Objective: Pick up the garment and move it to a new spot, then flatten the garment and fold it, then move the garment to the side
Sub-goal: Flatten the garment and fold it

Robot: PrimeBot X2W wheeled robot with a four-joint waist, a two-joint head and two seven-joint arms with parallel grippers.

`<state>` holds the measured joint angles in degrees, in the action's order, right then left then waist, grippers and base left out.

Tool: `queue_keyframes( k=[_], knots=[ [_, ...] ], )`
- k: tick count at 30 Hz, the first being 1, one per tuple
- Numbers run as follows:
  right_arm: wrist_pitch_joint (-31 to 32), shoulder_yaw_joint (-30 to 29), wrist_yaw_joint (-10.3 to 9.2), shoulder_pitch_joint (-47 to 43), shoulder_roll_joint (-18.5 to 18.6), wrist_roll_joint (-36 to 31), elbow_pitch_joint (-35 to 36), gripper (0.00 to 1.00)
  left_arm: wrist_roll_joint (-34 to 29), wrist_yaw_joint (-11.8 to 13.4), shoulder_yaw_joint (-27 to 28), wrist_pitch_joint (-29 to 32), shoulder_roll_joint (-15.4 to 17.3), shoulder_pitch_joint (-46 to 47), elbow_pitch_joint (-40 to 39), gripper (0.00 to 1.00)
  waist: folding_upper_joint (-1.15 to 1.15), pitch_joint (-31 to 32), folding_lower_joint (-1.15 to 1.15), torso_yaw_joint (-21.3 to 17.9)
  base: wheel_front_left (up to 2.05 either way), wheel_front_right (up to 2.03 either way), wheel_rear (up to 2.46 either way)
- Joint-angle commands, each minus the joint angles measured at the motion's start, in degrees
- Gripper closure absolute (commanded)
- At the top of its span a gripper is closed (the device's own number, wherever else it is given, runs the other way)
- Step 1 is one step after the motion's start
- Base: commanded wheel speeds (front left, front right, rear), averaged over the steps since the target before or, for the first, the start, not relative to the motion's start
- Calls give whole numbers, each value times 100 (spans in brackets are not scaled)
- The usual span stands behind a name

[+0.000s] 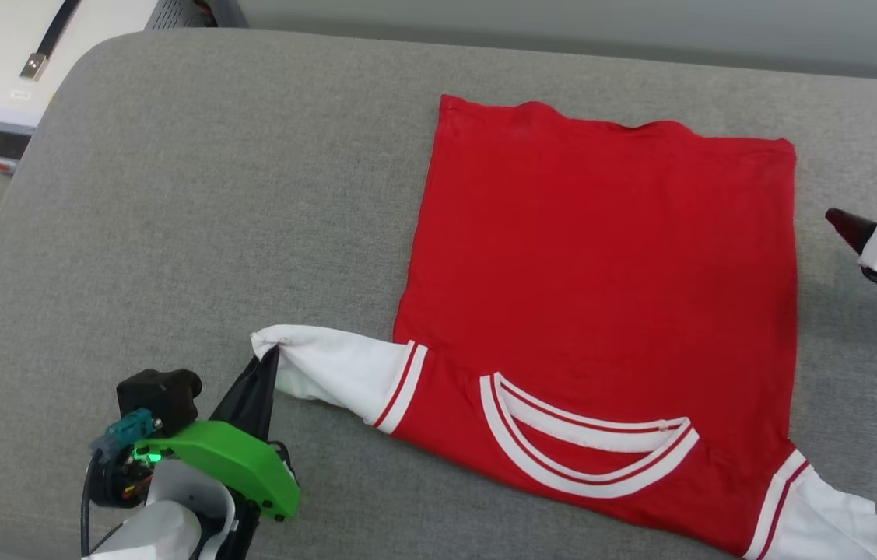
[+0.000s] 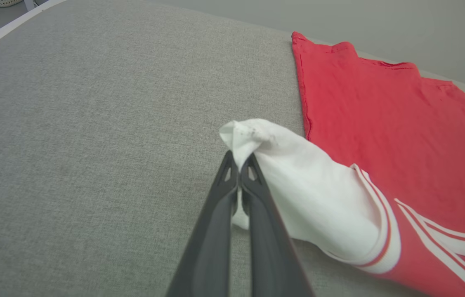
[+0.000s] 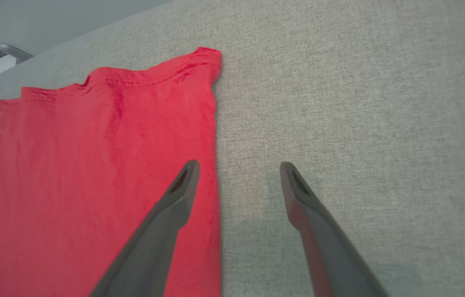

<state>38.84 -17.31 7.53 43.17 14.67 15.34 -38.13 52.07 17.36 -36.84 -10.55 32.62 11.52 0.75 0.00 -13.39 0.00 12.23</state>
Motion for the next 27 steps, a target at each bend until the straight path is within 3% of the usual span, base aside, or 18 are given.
queue_keyframes(
  k=[1, 6, 13, 24, 25, 26, 27],
  knots=[
    [166, -18, -4, 250, 31, -128, -81, 0, -52, -56, -6, -39, -48, 177, -58, 100, 0, -488, 0, 410, 0, 0, 0],
    [664, -155, -4, 987, 151, -509, -253, 0, -158, -199, -58, -86, -174, 499, -196, 100, 0, -883, 0, 681, 0, 0, 0],
    [904, -363, -4, 1558, 219, -1035, -335, 0, -274, -395, -114, -168, -309, 810, -263, 100, 0, -1373, 0, 977, 0, 0, 0],
    [1406, -748, -4, 1403, 97, -1505, -715, 0, -284, -588, -65, -309, -464, 878, 70, 100, 0, -1511, 0, 1005, 0, 0, 0],
    [1501, -770, -4, 1371, 80, -1562, -757, 53, -288, -599, -64, -317, -477, 879, 100, 100, 0, -1488, 0, 1005, 0, 0, 0],
    [1570, -808, -4, 1355, 60, -1588, -782, 68, -291, -604, -66, -321, -485, 878, 121, 100, 0, -1470, 0, 1003, 0, 0, 0],
    [1638, -859, -4, 1347, 28, -1610, -799, 100, -292, -607, -65, -326, -494, 878, 142, 100, 0, -1450, 0, 999, 0, 0, 0]
  ],
)
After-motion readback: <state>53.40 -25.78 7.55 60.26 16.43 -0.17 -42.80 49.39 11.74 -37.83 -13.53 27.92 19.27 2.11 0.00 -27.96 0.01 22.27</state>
